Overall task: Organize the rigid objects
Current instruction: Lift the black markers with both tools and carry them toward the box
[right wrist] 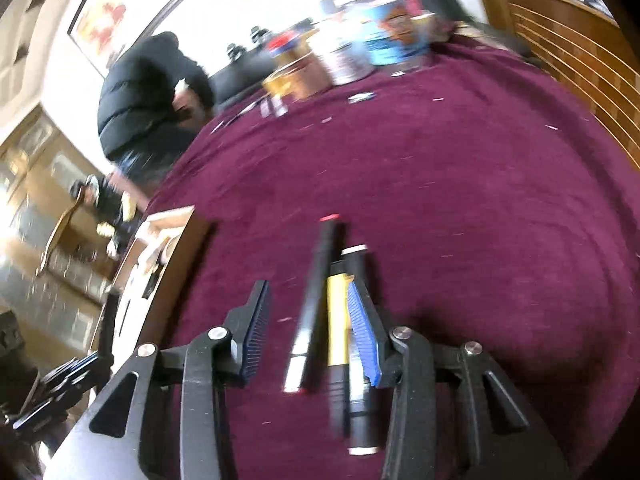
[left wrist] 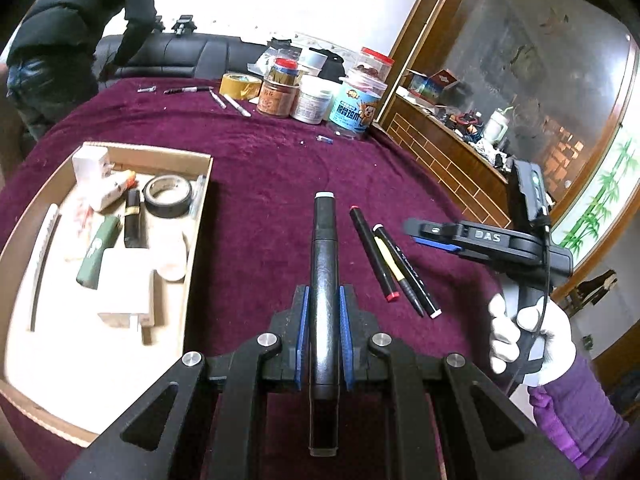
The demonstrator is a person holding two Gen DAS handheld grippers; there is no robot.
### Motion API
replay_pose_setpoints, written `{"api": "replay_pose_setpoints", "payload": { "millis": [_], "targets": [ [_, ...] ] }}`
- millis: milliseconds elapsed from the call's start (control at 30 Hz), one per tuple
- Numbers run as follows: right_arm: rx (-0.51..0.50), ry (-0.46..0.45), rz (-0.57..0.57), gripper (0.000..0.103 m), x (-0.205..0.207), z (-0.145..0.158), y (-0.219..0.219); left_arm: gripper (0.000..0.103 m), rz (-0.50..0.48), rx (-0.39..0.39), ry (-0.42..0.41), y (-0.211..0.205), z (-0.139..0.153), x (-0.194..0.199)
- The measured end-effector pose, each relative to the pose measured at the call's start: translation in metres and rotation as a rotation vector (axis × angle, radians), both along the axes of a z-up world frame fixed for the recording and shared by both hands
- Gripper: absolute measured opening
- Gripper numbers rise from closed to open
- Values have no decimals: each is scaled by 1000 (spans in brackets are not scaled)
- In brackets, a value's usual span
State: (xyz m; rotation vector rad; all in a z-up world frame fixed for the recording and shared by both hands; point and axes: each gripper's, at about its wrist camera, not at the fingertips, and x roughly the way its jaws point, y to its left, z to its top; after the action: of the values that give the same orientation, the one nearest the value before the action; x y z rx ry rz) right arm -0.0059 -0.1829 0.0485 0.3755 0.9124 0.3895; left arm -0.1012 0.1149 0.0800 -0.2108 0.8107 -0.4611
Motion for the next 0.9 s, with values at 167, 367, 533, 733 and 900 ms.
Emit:
{"api": "replay_pose_setpoints", "payload": {
  "millis": [167,367,533,733,900],
  "targets": [
    [-54,40,37,36,9,-7,29,12,26,-16,-4,22,-2,-10],
    [-120,78,43,33,21,-18,49,12,69,-36,15,49,-10,-13],
    [-184,47,12,31,23,-13,54,12,82,-48,31,60,-15,-13],
    [-262,71,8,32,29,-20,56,12,76,-56,40,60,-18,-13],
    [-189,122,68,32,29,-34,64,12,67,-53,48,55,-20,-12]
  ]
}}
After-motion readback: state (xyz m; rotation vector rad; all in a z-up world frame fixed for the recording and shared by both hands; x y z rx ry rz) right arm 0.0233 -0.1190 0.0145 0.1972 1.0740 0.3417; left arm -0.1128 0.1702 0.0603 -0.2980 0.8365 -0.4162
